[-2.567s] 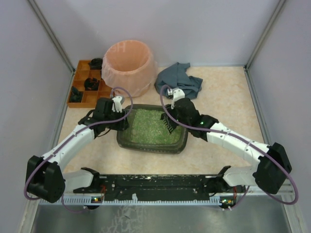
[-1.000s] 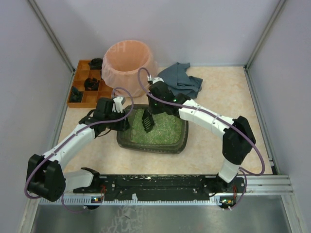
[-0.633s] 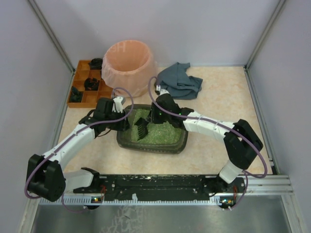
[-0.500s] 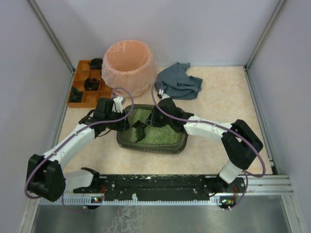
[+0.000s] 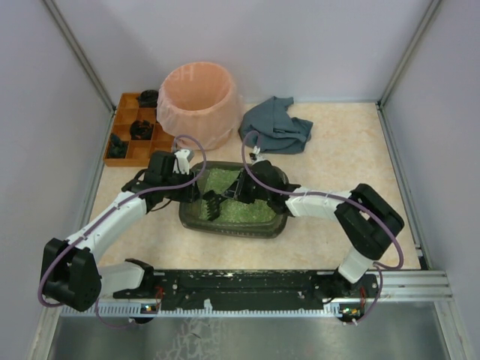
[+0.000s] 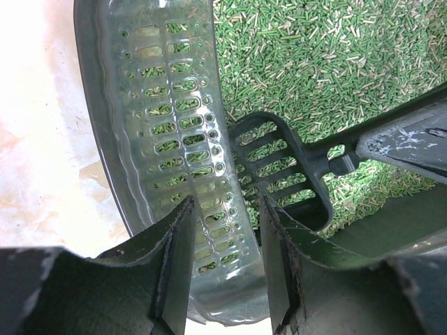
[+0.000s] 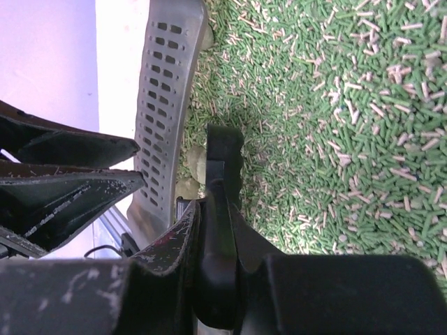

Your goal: Clean the litter box

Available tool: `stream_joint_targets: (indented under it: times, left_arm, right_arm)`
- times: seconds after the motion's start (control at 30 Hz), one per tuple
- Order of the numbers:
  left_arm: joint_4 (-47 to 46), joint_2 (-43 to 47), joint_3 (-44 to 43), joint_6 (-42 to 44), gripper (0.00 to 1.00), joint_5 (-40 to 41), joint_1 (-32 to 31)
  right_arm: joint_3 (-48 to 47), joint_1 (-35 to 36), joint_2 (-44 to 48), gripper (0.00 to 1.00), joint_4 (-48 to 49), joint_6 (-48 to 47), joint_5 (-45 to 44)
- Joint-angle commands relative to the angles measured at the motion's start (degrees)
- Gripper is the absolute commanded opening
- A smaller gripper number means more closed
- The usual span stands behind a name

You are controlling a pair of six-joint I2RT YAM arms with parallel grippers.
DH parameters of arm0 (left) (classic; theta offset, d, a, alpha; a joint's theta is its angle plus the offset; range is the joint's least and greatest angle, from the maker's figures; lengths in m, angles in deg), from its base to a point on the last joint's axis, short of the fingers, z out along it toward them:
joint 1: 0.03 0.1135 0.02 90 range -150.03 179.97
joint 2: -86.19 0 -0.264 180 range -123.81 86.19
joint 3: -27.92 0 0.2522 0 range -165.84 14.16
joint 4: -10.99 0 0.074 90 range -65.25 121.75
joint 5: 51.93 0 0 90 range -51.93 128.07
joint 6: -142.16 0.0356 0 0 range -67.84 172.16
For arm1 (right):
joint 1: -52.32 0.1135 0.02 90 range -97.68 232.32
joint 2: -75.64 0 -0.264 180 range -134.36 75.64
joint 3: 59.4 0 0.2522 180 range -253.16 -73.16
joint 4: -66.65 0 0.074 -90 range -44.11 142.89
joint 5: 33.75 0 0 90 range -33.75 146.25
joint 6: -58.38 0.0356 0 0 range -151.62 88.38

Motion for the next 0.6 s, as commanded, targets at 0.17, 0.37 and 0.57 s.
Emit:
stream_joint_targets:
  times: [0.17,0.37,0.57]
  left_arm:
    - [-0.6,-0.3,-0.8,0.0,0.47,-0.6,-0.1]
    - [-0.6,-0.3,-0.8,0.0,0.47,-0.6,-0.2]
    - [-0.6,-0.2,-0.8,0.0,0.47,-0.5,-0.2]
  right_arm:
    - [4.7,-2.1,9.2,0.00,-3.5,0.8,0.8]
    - [7.0,-4.4,13.2,0.00,-3.7,0.7,0.5]
    - [9.3,-6.9,17.1,0.00,-3.5,0.3,0.9]
